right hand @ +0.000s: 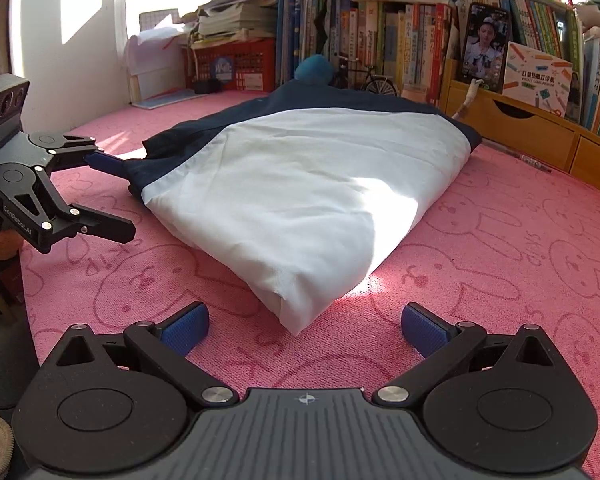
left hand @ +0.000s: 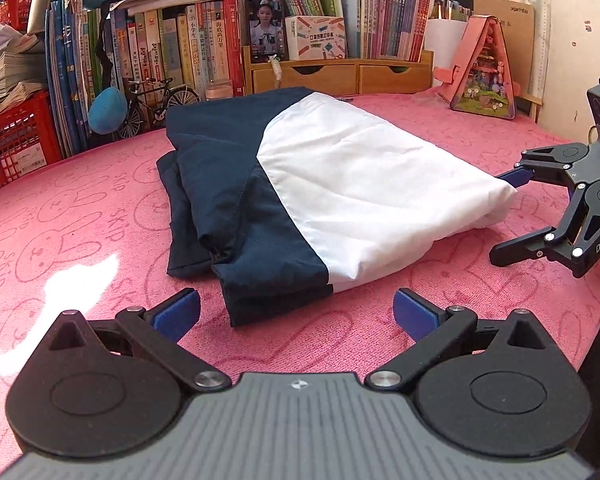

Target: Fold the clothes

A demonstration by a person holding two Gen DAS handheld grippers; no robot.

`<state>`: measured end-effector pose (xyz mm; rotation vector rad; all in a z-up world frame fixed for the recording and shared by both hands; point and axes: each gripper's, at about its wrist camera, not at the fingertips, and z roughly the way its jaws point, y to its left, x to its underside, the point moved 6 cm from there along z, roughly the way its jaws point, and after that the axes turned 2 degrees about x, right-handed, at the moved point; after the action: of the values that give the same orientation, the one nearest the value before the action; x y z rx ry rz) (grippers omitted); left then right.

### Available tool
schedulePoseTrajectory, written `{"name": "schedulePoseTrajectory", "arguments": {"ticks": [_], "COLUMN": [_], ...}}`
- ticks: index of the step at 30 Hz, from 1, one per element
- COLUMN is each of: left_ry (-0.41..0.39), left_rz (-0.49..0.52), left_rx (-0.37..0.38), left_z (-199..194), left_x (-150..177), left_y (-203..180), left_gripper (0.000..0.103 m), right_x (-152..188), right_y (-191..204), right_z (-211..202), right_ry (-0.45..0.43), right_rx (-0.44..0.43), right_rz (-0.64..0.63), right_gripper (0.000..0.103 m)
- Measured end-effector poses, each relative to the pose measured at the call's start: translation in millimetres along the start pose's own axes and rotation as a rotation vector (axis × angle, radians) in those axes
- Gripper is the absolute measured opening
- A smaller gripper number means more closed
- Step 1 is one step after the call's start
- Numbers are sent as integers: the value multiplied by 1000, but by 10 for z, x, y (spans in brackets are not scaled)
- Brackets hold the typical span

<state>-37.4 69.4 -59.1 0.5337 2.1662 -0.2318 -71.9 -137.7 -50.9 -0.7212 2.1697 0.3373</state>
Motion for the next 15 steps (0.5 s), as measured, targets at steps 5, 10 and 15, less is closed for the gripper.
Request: {"name": "schedulePoseTrajectory", "arguments": {"ticks": [5, 10, 15], "left_ry": [20, 16, 15], "left_rz": [-63, -57, -56], "left_rx": [15, 16, 17], "left_z": [79, 75, 78], "left_x": [-7, 7, 5], "left_y": [54, 60, 63], "left_gripper": [103, 103, 103], "right_x": [4, 7, 7], "right_y": [-5, 0, -1], "right_z": [1, 2, -1], "right_ry": [0, 0, 0], "right_rx": [-1, -1, 0], "right_rz": [-1, -2, -3], "right_gripper": [103, 103, 103]}}
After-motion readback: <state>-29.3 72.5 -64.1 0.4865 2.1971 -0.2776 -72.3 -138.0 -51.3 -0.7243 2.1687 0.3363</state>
